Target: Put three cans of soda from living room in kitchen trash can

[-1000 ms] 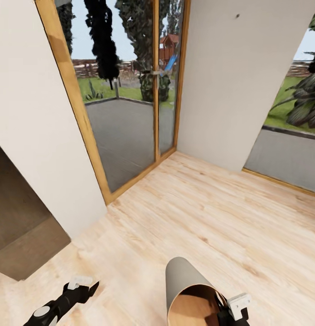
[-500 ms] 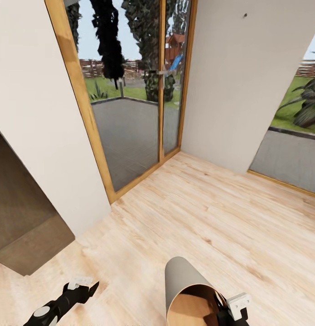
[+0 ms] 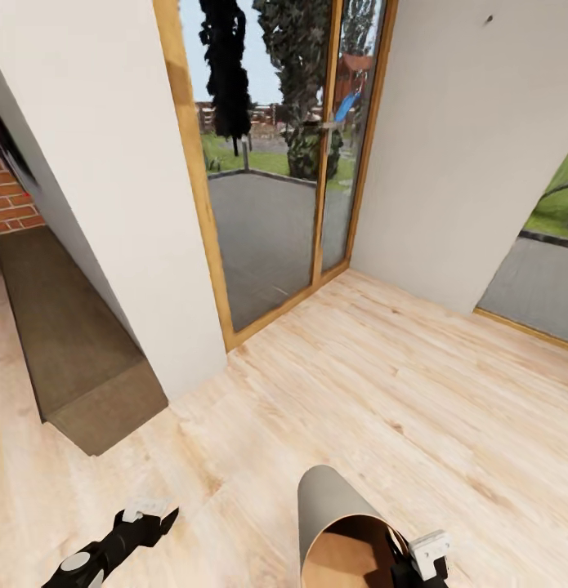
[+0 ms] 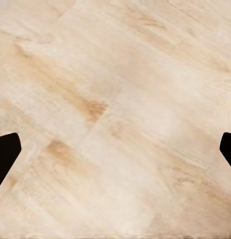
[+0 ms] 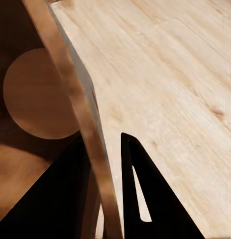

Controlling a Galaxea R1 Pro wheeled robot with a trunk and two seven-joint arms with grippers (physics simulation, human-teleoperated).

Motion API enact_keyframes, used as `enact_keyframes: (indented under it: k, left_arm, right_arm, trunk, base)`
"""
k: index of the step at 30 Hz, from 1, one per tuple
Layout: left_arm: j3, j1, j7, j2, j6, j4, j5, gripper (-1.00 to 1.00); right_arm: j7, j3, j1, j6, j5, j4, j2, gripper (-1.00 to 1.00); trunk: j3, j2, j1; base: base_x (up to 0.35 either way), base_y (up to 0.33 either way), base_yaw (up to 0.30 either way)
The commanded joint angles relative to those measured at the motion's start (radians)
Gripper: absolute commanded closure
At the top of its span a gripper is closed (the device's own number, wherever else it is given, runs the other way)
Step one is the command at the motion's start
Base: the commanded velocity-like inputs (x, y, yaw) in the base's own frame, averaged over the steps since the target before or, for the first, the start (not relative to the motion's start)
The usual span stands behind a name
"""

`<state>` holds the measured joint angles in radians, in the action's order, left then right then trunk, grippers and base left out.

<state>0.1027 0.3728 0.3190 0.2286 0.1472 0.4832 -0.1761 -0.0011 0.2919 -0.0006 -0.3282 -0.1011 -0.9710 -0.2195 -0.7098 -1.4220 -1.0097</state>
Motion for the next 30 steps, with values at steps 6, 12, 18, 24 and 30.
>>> enact_keyframes:
  k: [6,12,18,24,30]
  left_arm:
    - [0.000,0.000,0.000,0.000,-0.001,0.000,0.001,-1.00]
    - [0.000,0.000,0.000,0.000,-0.001,0.000,0.001,-1.00]
    - [0.000,0.000,-0.001,-0.001,-0.001,0.000,0.001,-1.00]
    - [0.000,0.000,-0.001,-0.001,-0.001,0.000,0.001,-1.00]
    - [0.000,0.000,-0.001,-0.001,0.000,0.000,0.001,-1.00]
  right_arm:
    - [0.010,0.000,0.000,0.000,0.000,0.003,0.000,1.00]
    - [0.010,0.000,0.000,0.000,0.000,0.003,0.000,1.00]
    - [0.010,0.000,0.000,0.000,0.001,0.003,0.000,1.00]
    - [0.010,0.000,0.000,0.000,0.001,0.003,0.000,1.00]
    - [0.010,0.000,0.000,0.000,0.000,0.003,0.000,1.00]
  trunk:
    - [-0.006,0.000,0.000]
    - [-0.011,0.000,0.000]
    - [-0.017,0.000,0.000]
    - [-0.024,0.000,0.000]
    - [-0.030,0.000,0.000]
  base:
    - [-0.272,0.165,0.190]
    - [-0.274,0.168,0.188]
    - [-0.274,0.168,0.142]
    - [-0.274,0.168,0.122]
    - [-0.274,0.168,0.120]
